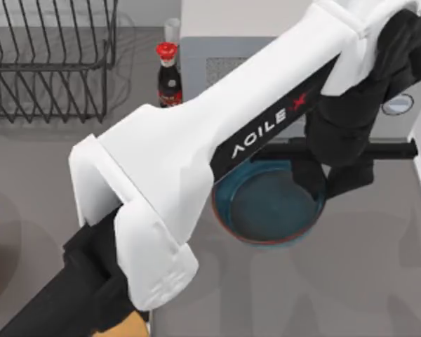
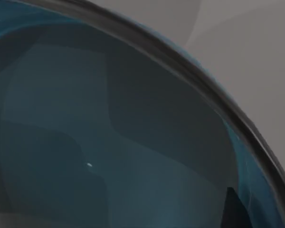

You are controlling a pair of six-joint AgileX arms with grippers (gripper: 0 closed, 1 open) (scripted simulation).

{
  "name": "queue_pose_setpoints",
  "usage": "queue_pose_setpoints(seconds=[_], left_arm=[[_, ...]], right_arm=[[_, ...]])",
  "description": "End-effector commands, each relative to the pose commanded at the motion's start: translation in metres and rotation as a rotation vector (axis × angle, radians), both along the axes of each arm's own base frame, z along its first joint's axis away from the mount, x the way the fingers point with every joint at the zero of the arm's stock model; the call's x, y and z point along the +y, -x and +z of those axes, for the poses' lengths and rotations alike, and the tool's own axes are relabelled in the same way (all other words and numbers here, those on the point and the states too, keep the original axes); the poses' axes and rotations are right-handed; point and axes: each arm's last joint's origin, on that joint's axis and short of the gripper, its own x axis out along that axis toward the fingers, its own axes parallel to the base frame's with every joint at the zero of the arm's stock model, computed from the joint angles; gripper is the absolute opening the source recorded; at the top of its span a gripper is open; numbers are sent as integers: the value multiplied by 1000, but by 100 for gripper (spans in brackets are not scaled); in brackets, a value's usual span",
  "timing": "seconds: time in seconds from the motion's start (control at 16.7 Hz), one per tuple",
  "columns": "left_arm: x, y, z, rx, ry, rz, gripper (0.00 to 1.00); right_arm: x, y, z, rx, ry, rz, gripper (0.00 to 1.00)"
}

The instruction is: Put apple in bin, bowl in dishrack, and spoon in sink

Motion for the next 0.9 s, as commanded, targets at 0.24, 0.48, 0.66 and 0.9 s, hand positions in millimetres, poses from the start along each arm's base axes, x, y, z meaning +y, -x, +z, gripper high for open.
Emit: queue_pose_setpoints(seconds=[0.24, 0.48, 0.66, 0.9], left_arm=[[1, 0, 2, -3, 3, 0, 0], [13, -7, 17, -22, 24, 7, 0], [49, -29, 51, -81, 85, 43, 0], [143, -66, 106, -256, 213, 137, 0]], right_arm=[[0, 0, 0, 0, 0, 0, 100], [0, 0, 0, 0, 0, 0, 100], [0, 0, 0, 0, 0, 0, 100], [0, 0, 0, 0, 0, 0, 100]])
